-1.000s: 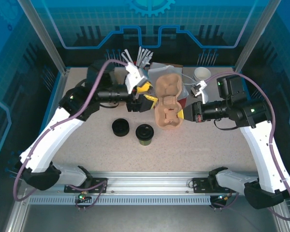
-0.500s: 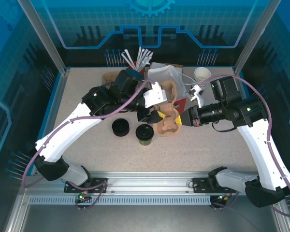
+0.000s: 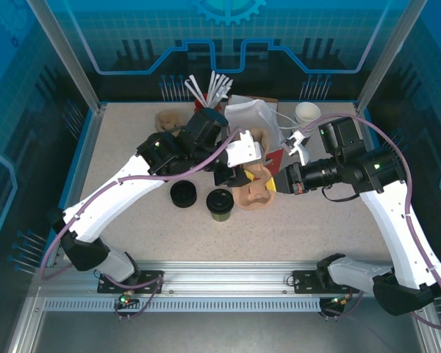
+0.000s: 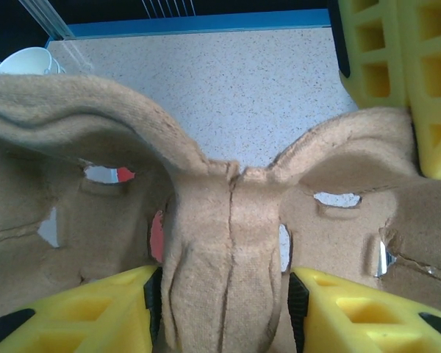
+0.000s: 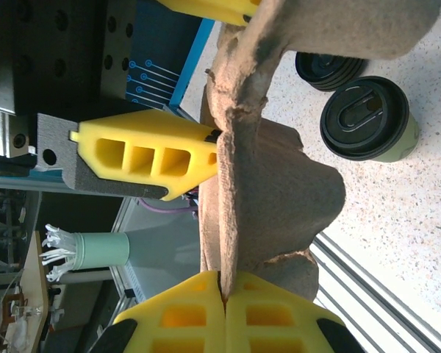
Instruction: Pack the takeout coffee
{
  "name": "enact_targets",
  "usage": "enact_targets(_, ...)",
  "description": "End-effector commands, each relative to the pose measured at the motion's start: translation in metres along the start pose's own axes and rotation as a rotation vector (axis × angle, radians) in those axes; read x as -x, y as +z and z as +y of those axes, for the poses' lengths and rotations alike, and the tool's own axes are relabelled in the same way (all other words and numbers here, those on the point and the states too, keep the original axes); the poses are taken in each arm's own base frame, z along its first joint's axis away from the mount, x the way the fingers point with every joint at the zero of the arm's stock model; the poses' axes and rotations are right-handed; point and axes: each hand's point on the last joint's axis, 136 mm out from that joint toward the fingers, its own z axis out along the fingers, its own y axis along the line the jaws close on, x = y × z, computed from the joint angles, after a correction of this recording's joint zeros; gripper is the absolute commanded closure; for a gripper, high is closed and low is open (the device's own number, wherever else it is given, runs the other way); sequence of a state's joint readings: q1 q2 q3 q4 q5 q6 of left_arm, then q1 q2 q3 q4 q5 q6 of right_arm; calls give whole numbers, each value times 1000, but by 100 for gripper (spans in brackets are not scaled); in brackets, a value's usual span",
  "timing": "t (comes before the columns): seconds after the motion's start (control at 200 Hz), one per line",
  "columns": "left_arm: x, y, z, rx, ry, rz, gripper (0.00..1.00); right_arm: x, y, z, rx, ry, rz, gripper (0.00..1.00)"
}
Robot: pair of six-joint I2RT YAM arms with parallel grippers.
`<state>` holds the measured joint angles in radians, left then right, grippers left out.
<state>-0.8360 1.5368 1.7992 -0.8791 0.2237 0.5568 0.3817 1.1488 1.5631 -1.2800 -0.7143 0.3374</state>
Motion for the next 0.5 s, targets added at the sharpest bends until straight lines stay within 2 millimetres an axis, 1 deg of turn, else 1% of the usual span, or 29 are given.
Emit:
enact_targets(0.0, 18, -4, 2, 18, 37, -57, 48, -8, 3, 3, 20, -13, 33, 100)
enact_targets(0.05, 18, -4, 3, 22, 35, -62, 45, -8, 3, 2, 19, -12, 34, 100)
enact_targets(0.12, 19, -4, 2, 20, 35, -70, 45, -8, 4, 1, 18, -11, 38, 100)
enact_targets(0.195, 18, -3, 0, 14, 39, -70, 47, -8, 4, 1, 18, -10, 40, 100)
enact_targets(0.295, 16, -2, 1, 15, 44, -62, 52, -9, 5, 1, 17, -13, 42, 100)
enact_targets(0.435, 10, 2, 0, 11, 53, -41, 53, -8, 4, 2, 18, -17, 41, 100)
enact_targets(0.495, 9, 2, 1, 15, 58, -35, 56, -7, 4, 2, 18, -22, 39, 100)
